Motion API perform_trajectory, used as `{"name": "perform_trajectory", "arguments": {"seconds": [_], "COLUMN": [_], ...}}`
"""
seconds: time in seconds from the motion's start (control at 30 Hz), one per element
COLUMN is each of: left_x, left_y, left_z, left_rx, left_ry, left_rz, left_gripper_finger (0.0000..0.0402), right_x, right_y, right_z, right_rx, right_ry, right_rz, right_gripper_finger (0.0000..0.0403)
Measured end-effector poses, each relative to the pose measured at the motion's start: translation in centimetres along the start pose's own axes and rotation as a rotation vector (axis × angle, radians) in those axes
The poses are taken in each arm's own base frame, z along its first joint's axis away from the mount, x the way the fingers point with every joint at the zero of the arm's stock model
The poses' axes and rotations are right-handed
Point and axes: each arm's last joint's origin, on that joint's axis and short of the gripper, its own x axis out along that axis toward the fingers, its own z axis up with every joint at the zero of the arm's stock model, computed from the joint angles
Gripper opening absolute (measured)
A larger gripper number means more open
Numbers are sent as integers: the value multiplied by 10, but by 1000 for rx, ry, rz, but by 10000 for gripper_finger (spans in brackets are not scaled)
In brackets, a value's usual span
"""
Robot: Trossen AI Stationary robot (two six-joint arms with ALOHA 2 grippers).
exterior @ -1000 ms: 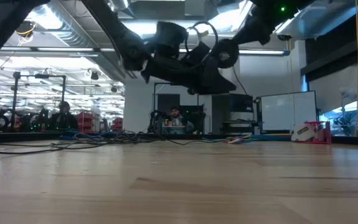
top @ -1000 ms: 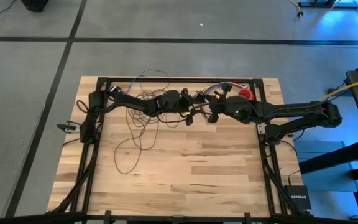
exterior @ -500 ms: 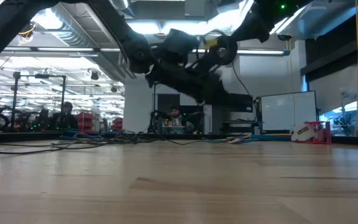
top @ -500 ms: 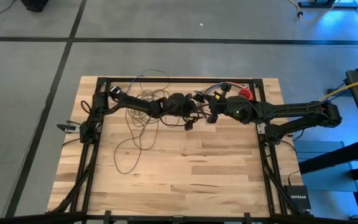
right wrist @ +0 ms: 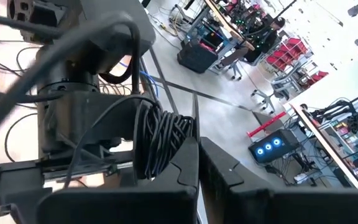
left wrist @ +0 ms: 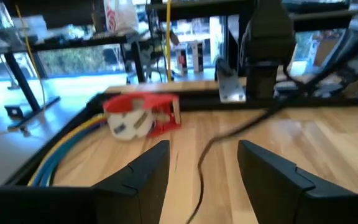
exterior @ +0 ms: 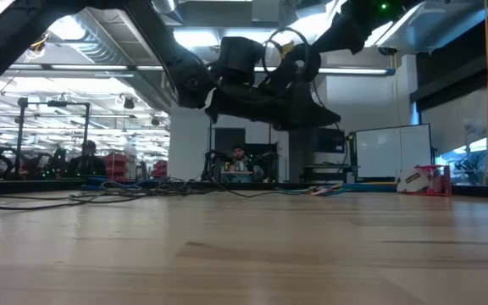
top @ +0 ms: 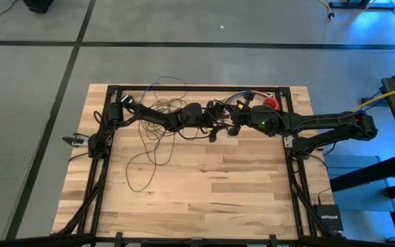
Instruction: Coiling cords
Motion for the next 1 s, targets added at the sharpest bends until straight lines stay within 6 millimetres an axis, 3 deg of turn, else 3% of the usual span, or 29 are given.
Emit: {"name": "perform_trajectory", "arguments": {"seconds": [0.2,0.53,0.7,0.8,1.0], "left_x": [1,0,-1,-1,0], "left_y": [-6,-3,5,5,-22], "left_z": [3,0,-6,-3,19], "left_rx": [31,54,90,49,35], "left_ry": [-26,13,88,39,-112], "left_rz": [-9,50,196,123,9], "left_gripper_finger": [160,8,16,18,19], "right_x": [0,0,0,0,1], "right_y": [0,0,0,-2,0], "right_z": [0,0,2,6,7], "right_rx": [1,1,12,37,36], "right_ry": [-7,-11,-38,-81,-96], "right_rz": [7,15,28,21,48], "right_gripper_finger": [5,5,5,5,5]}}
